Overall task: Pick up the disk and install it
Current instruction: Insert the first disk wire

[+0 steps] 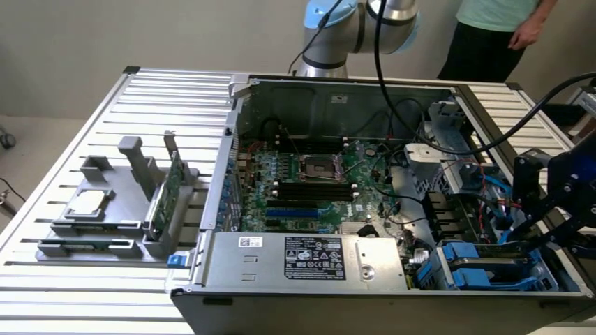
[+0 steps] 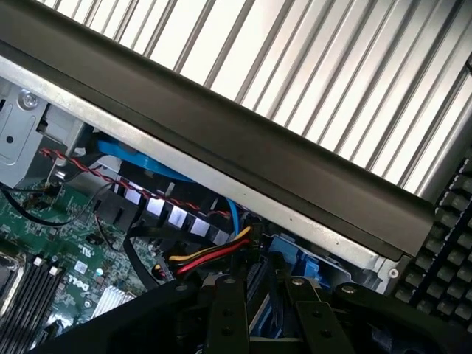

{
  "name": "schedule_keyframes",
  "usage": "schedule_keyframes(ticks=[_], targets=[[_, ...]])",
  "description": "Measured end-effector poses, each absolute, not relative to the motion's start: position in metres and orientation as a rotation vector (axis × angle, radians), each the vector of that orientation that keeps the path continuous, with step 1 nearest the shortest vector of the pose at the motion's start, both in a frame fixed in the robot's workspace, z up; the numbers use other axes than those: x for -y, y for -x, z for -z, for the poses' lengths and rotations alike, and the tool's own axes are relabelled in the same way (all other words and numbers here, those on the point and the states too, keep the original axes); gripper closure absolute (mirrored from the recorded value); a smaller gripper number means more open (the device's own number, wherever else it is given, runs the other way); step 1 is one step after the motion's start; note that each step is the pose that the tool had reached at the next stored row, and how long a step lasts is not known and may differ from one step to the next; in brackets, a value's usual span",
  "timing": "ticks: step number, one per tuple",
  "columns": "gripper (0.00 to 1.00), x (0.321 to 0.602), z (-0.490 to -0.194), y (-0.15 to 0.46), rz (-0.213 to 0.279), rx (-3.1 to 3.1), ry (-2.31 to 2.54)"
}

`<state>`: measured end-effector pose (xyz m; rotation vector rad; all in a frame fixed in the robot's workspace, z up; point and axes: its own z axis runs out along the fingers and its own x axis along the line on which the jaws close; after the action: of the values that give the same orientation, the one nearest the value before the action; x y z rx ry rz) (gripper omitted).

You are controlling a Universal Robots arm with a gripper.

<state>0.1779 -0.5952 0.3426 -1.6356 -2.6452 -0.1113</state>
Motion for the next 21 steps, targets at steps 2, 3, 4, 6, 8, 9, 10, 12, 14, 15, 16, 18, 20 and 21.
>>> schedule_keyframes(ticks=[2, 3, 4, 6, 8, 9, 10, 12, 14, 15, 16, 18, 20, 21], targets=[[0.73, 0.5952, -0.3422, -0.1779, 0.112, 2.644, 1.635], [0.73, 0.5952, -0.3421, -0.1778, 0.113, 2.643, 1.635], [0.73, 0.5952, -0.3420, -0.1778, 0.113, 2.643, 1.634], [0.73, 0.5952, -0.3417, -0.1774, 0.115, 2.642, 1.634], [0.73, 0.5952, -0.3416, -0.1770, 0.116, 2.641, 1.633], [0.73, 0.5952, -0.3415, -0.1769, 0.116, 2.641, 1.633], [0.73, 0.5952, -0.3413, -0.1769, 0.117, 2.640, 1.633], [0.73, 0.5952, -0.3410, -0.1768, 0.118, 2.640, 1.633], [0.73, 0.5952, -0.3407, -0.1768, 0.119, 2.639, 1.633], [0.73, 0.5952, -0.3405, -0.1768, 0.119, 2.639, 1.632], [0.73, 0.5951, -0.3404, -0.1768, 0.120, 2.639, 1.632], [0.73, 0.5947, -0.3401, -0.1768, 0.121, 2.639, 1.632], [0.73, 0.5941, -0.3403, -0.1768, 0.120, 2.639, 1.632], [0.73, 0.5937, -0.3402, -0.1767, 0.120, 2.639, 1.632]])
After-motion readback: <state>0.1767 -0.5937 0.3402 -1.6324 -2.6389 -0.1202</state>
